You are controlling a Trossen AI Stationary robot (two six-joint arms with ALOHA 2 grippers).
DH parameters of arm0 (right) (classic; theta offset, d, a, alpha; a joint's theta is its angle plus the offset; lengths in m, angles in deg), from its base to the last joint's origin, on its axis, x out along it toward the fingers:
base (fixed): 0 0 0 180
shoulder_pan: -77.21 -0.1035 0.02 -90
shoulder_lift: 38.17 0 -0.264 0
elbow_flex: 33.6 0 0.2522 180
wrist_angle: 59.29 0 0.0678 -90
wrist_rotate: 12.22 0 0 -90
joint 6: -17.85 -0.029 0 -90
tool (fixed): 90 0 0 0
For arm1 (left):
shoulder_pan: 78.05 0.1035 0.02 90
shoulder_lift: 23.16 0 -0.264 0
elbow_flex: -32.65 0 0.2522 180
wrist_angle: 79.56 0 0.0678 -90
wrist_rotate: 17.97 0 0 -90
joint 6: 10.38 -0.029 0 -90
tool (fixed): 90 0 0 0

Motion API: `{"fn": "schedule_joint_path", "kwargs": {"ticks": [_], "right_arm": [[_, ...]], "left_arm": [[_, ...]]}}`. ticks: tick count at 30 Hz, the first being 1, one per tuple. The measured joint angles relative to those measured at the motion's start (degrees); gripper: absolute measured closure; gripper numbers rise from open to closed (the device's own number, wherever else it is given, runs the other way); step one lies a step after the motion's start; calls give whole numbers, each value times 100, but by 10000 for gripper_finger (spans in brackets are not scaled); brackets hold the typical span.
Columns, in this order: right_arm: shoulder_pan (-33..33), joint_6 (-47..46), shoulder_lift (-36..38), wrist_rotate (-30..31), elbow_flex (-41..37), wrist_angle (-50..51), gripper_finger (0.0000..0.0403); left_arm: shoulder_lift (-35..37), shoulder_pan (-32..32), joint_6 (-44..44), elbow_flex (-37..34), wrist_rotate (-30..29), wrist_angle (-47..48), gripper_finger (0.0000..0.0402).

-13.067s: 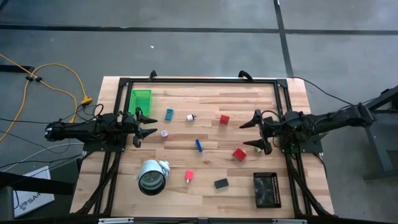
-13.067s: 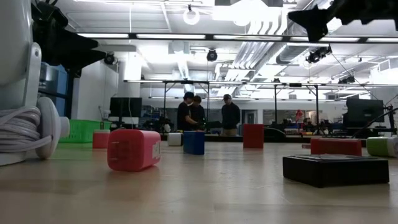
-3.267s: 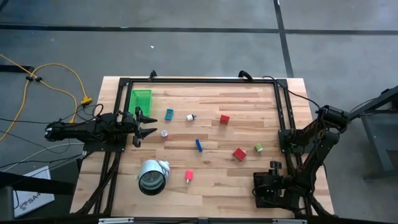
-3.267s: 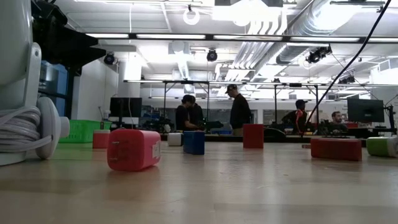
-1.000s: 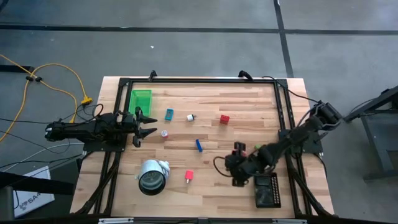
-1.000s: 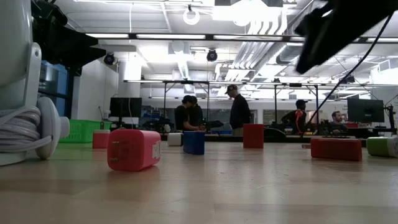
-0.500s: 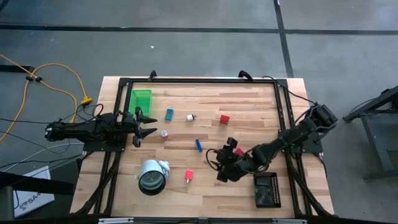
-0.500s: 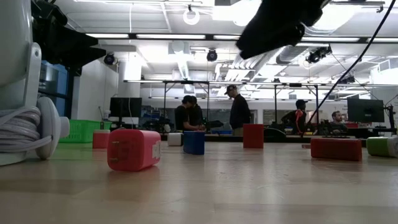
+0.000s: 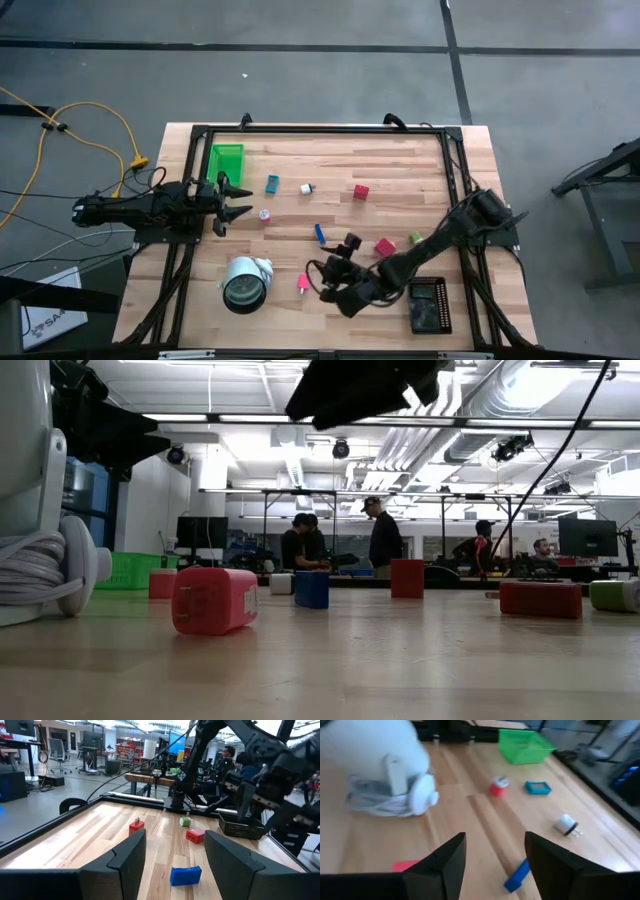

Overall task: Pick & Place Office items
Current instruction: Put the blue digital clock into the black bin

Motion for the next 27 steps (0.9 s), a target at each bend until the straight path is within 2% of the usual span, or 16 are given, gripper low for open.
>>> {"fn": "schedule_joint_path", "kwargs": {"ticks": [4, 8, 16, 27], "right_arm": [[-2, -516, -337, 694, 171, 83, 213], [70, -1371, -442, 813, 171, 249, 213], [433, -2647, -446, -398, 169, 854, 213], [1085, -3141, -444, -1801, 167, 991, 213]], "left_arm": [[0, 0, 0, 1, 0, 0, 206], [0, 2, 0, 1, 0, 0, 206], [0, 1, 0, 0, 0, -1, 206], [0, 0, 0, -1, 0, -1, 206]]}}
